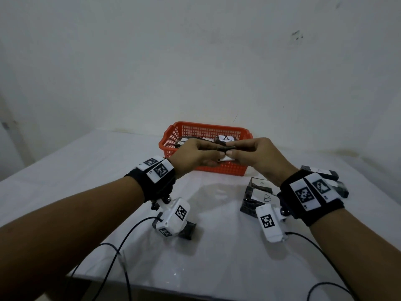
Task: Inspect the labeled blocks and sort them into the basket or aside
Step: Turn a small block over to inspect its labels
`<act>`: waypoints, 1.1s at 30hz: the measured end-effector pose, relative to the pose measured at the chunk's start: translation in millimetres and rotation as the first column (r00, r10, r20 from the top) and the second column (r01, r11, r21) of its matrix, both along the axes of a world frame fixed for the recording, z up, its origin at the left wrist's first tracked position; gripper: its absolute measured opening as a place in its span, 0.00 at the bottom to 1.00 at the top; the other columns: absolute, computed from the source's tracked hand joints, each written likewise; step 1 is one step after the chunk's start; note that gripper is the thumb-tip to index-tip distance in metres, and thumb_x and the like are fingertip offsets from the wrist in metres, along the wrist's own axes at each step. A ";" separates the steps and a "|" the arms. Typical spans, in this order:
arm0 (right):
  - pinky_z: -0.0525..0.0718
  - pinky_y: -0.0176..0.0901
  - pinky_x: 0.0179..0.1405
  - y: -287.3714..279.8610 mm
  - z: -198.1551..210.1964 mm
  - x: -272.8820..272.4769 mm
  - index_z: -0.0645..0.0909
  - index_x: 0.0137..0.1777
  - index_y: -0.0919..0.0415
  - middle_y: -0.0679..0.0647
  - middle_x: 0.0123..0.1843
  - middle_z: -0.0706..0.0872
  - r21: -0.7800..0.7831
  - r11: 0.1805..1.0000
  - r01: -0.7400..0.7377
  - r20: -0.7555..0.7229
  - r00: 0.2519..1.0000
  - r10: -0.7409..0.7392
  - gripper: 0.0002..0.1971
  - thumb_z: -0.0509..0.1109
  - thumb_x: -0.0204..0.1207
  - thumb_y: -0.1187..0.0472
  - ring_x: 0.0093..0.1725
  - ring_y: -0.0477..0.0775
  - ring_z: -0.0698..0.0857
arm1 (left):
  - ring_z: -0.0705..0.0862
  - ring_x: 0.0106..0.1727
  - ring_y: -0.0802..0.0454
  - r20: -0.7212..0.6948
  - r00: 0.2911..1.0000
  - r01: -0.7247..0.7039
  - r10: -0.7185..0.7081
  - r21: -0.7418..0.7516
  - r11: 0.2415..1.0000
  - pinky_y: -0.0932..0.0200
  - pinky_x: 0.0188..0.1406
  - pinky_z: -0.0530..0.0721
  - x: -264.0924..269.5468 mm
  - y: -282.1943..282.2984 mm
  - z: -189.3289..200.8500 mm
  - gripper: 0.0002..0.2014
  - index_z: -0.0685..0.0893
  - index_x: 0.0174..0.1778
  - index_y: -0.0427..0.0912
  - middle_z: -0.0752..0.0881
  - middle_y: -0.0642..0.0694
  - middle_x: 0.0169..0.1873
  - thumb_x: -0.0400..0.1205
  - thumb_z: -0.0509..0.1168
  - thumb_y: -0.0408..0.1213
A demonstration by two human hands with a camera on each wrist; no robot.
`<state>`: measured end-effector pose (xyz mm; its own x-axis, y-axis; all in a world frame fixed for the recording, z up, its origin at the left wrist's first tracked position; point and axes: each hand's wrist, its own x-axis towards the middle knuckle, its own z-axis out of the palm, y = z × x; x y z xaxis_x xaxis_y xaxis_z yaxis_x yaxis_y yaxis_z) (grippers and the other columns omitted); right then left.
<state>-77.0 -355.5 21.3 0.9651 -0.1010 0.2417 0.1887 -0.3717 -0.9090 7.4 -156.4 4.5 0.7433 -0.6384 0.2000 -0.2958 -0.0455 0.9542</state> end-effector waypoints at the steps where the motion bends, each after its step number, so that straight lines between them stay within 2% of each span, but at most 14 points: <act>1: 0.87 0.55 0.71 1.5 -0.4 -0.4 0.91 0.63 0.60 0.56 0.56 0.95 0.000 1.000 -0.019 -0.007 1.000 0.019 0.17 0.83 0.74 0.63 0.60 0.54 0.93 | 0.92 0.58 0.40 0.020 0.999 -0.027 0.026 0.008 1.000 0.49 0.61 0.90 0.8 0.6 0.6 0.15 0.88 0.66 0.32 0.92 0.36 0.57 0.83 0.70 0.28; 4: 0.85 0.52 0.73 5.9 -2.2 -2.1 0.91 0.65 0.58 0.53 0.58 0.95 -0.019 0.999 -0.045 -0.006 0.999 0.045 0.20 0.85 0.72 0.62 0.62 0.50 0.92 | 0.91 0.59 0.32 0.033 0.999 -0.036 0.035 0.029 0.999 0.41 0.66 0.88 3.5 5.0 0.4 0.14 0.89 0.65 0.33 0.92 0.33 0.56 0.84 0.69 0.28; 5: 0.85 0.51 0.73 6.7 -2.7 -2.9 0.90 0.65 0.58 0.52 0.58 0.95 -0.023 0.999 -0.038 0.005 0.999 0.038 0.21 0.85 0.72 0.63 0.62 0.50 0.92 | 0.90 0.60 0.33 0.022 1.000 -0.021 0.021 0.031 0.999 0.42 0.66 0.88 2.7 7.1 0.1 0.14 0.89 0.65 0.34 0.92 0.35 0.57 0.84 0.70 0.29; 8: 0.86 0.48 0.71 8.9 -3.2 -4.7 0.90 0.65 0.58 0.52 0.56 0.95 -0.038 0.999 -0.024 0.018 1.000 0.024 0.20 0.84 0.72 0.67 0.59 0.48 0.93 | 0.92 0.58 0.44 0.034 0.999 0.002 -0.004 0.042 0.999 0.53 0.62 0.90 -2.6 11.7 -0.5 0.16 0.88 0.67 0.37 0.93 0.41 0.57 0.84 0.71 0.31; 11: 0.86 0.49 0.70 12.4 -4.4 -2.6 0.90 0.64 0.58 0.54 0.56 0.95 -0.029 0.999 -0.025 0.024 0.999 0.026 0.18 0.83 0.73 0.65 0.60 0.51 0.93 | 0.93 0.54 0.47 0.090 0.995 -0.040 0.037 0.032 0.999 0.59 0.56 0.90 -3.6 12.8 -0.4 0.15 0.88 0.67 0.35 0.94 0.42 0.54 0.83 0.71 0.29; 13: 0.87 0.50 0.69 14.6 -4.7 -0.9 0.91 0.62 0.58 0.54 0.54 0.96 -0.019 1.000 -0.007 0.041 0.999 0.008 0.17 0.84 0.73 0.64 0.58 0.51 0.93 | 0.93 0.54 0.49 0.099 0.995 -0.032 0.028 0.041 0.999 0.62 0.54 0.90 -3.4 13.8 0.9 0.17 0.87 0.68 0.34 0.93 0.41 0.55 0.83 0.71 0.28; 16: 0.88 0.48 0.68 16.0 -4.5 -1.9 0.91 0.60 0.56 0.52 0.53 0.96 -0.028 1.000 -0.002 0.061 0.998 0.003 0.16 0.84 0.73 0.67 0.56 0.48 0.94 | 0.92 0.58 0.48 0.083 0.996 0.009 -0.013 0.055 0.998 0.60 0.57 0.90 -3.8 16.4 3.9 0.18 0.86 0.69 0.34 0.93 0.40 0.58 0.82 0.73 0.28; 19: 0.87 0.47 0.67 15.8 -6.2 -3.2 0.90 0.63 0.58 0.52 0.56 0.96 -0.001 1.000 -0.031 0.015 0.999 0.031 0.22 0.86 0.69 0.65 0.59 0.48 0.94 | 0.92 0.57 0.52 0.186 0.982 -0.036 0.018 0.095 0.995 0.57 0.61 0.89 -1.3 17.9 4.5 0.20 0.88 0.68 0.37 0.93 0.44 0.57 0.79 0.75 0.26; 22: 0.90 0.52 0.65 17.5 -6.4 -4.1 0.90 0.62 0.62 0.57 0.57 0.95 0.133 0.988 -0.077 -0.085 0.992 0.088 0.20 0.84 0.70 0.58 0.60 0.56 0.93 | 0.91 0.63 0.54 0.216 0.976 -0.036 0.020 0.071 0.997 0.50 0.67 0.88 -1.4 18.8 3.6 0.24 0.86 0.69 0.39 0.92 0.46 0.61 0.76 0.77 0.23; 24: 0.90 0.57 0.65 17.0 -7.2 -3.4 0.89 0.61 0.68 0.64 0.58 0.94 0.225 0.972 -0.063 -0.124 0.988 0.093 0.18 0.79 0.76 0.56 0.59 0.63 0.94 | 0.89 0.65 0.54 0.226 0.974 0.001 -0.015 0.063 0.998 0.49 0.68 0.87 -3.7 19.2 4.4 0.26 0.86 0.69 0.40 0.91 0.46 0.63 0.74 0.78 0.21; 26: 0.89 0.61 0.67 14.7 -10.3 -1.5 0.89 0.62 0.69 0.66 0.58 0.94 0.235 0.971 -0.038 -0.117 0.991 0.067 0.16 0.77 0.80 0.59 0.58 0.64 0.94 | 0.88 0.67 0.55 0.220 0.974 0.033 -0.047 0.064 0.997 0.51 0.67 0.87 -7.1 18.3 6.9 0.28 0.85 0.70 0.41 0.90 0.48 0.64 0.74 0.78 0.20; 28: 0.87 0.62 0.69 10.8 -14.0 -0.1 0.90 0.62 0.67 0.63 0.56 0.95 0.193 0.981 -0.009 -0.077 0.997 0.025 0.14 0.80 0.79 0.61 0.58 0.63 0.94 | 0.88 0.67 0.55 0.169 0.983 0.059 -0.069 0.066 0.996 0.53 0.67 0.88 -9.3 16.5 8.6 0.31 0.82 0.74 0.39 0.90 0.47 0.65 0.74 0.78 0.21; 30: 0.88 0.62 0.68 8.6 -14.7 -1.7 0.90 0.62 0.67 0.62 0.54 0.95 0.169 0.985 0.026 -0.040 0.999 -0.020 0.15 0.81 0.77 0.64 0.56 0.62 0.95 | 0.90 0.65 0.52 0.102 0.993 0.058 -0.064 0.064 0.996 0.53 0.67 0.88 -10.9 14.6 7.8 0.28 0.81 0.75 0.38 0.90 0.45 0.64 0.78 0.77 0.28; 33: 0.90 0.60 0.65 8.7 -14.0 -4.4 0.89 0.62 0.68 0.63 0.54 0.95 0.164 0.986 0.040 -0.034 0.999 -0.035 0.15 0.81 0.76 0.68 0.55 0.61 0.95 | 0.92 0.58 0.49 0.116 0.993 -0.034 0.030 0.036 0.999 0.58 0.60 0.89 -13.6 10.9 3.8 0.16 0.88 0.66 0.36 0.93 0.41 0.57 0.82 0.74 0.32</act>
<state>-81.4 -346.8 7.3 0.9665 -0.1732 0.1892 0.1485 -0.2232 -0.9634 -6.2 -145.5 8.3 0.7370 -0.6233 0.2615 -0.4016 -0.0926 0.9111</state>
